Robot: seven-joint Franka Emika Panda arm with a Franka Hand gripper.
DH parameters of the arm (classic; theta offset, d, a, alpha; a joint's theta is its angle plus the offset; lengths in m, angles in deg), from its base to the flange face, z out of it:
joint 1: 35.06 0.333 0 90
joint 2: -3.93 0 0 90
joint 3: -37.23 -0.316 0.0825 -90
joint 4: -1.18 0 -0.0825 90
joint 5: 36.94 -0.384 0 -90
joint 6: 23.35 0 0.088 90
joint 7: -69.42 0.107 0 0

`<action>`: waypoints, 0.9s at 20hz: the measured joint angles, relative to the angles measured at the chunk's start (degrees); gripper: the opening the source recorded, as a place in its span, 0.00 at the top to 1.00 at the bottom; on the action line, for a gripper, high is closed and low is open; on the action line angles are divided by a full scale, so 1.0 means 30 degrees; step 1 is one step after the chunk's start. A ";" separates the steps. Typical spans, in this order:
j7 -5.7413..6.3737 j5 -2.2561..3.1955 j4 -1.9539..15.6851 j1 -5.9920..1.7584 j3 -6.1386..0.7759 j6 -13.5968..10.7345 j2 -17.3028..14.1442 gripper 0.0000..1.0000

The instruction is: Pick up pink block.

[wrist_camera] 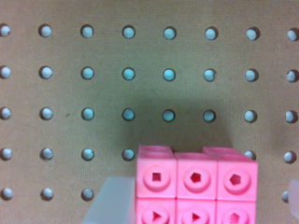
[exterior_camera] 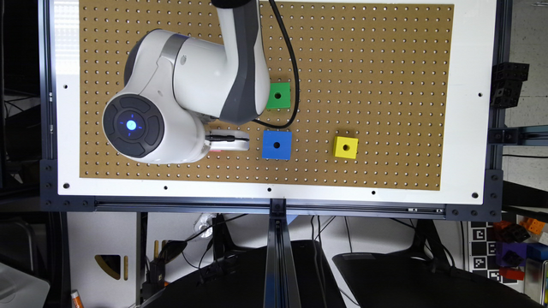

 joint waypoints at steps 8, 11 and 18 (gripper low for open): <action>0.0002 0.0025 0.0086 -0.0021 0.0019 0.0589 -0.0448 1.00; 0.0002 0.0025 0.0086 -0.0023 0.0019 0.0589 -0.0446 1.00; 0.0002 0.0024 0.0084 -0.0024 0.0019 0.0565 -0.0443 1.00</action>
